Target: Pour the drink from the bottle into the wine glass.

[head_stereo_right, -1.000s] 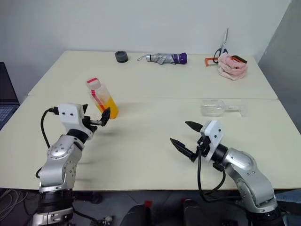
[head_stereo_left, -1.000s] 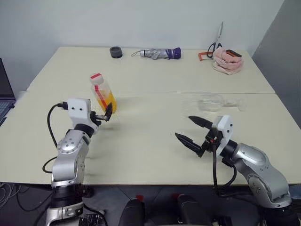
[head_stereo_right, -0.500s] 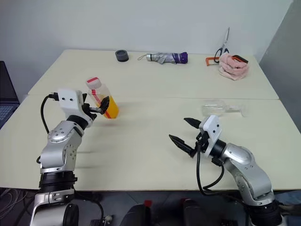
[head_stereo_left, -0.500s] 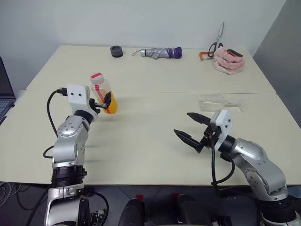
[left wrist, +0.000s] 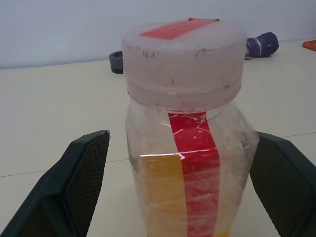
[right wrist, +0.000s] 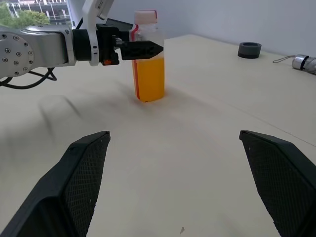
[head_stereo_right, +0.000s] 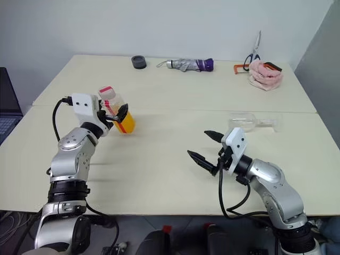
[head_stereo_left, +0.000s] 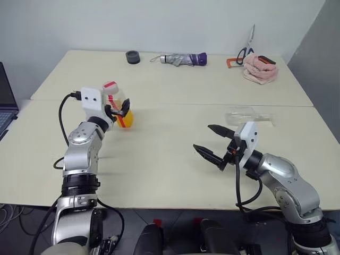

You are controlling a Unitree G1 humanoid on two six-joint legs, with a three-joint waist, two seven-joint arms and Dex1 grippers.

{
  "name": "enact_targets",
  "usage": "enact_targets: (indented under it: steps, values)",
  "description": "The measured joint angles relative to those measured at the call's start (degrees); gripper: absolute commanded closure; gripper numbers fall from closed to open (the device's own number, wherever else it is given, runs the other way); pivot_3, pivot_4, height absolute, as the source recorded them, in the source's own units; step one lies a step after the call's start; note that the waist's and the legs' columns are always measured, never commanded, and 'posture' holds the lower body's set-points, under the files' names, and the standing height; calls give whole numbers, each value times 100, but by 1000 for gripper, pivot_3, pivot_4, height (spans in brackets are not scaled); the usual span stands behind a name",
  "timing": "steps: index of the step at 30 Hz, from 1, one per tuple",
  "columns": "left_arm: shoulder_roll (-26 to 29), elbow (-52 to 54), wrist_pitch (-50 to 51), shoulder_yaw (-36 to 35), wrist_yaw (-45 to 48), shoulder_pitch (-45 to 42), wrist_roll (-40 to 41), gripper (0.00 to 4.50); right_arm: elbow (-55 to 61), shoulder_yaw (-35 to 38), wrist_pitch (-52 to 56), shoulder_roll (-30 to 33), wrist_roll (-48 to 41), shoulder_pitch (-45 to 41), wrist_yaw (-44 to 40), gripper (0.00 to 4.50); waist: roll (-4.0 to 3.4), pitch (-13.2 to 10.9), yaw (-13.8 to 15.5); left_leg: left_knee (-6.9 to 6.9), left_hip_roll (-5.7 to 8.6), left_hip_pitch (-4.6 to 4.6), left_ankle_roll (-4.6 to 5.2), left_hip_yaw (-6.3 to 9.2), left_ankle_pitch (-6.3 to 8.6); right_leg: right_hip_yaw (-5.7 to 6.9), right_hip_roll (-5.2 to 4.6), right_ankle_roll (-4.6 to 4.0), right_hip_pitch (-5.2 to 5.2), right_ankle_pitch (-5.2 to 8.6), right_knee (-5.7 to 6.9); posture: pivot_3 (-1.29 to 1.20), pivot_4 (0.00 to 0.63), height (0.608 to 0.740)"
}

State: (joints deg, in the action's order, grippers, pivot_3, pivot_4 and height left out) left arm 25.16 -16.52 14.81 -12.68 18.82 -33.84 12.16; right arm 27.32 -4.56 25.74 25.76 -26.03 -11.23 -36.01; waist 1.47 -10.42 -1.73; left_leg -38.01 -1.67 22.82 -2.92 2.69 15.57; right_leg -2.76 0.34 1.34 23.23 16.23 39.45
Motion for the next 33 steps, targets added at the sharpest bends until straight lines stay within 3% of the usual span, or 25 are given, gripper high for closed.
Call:
enact_targets:
  steps: [24, 27, 32, 33]
  values:
    - [-65, -216, -213, 119, 50, -200, -108, 46, 2, 18, 111, 26, -5, -33, -12, 0, 0, 0, 3, -1, 5, 5, -1, 16, -1, 19, -6, -1, -1, 0, 3, 0, 150, 740]
    - [-65, -228, -268, 119, 47, -258, -113, 654, 2, 21, 111, 41, -5, -33, -16, 0, 0, 0, 4, -1, 5, 5, -1, 16, -1, 19, -6, -1, -1, 0, 3, 0, 150, 740]
    - [-69, -235, -307, 117, 40, -297, -114, 2201, 2, 21, 111, 42, -5, -33, -20, 0, 0, 0, 3, -2, 5, 5, -1, 16, -1, 20, -6, -1, -1, 0, 5, 0, 150, 740]
    - [-70, -237, -308, 117, 39, -297, -114, 2280, 2, 21, 111, 42, -5, -33, -20, 0, 0, 0, 3, -2, 5, 5, -1, 16, -1, 19, -6, -1, -1, 0, 5, 0, 150, 740]
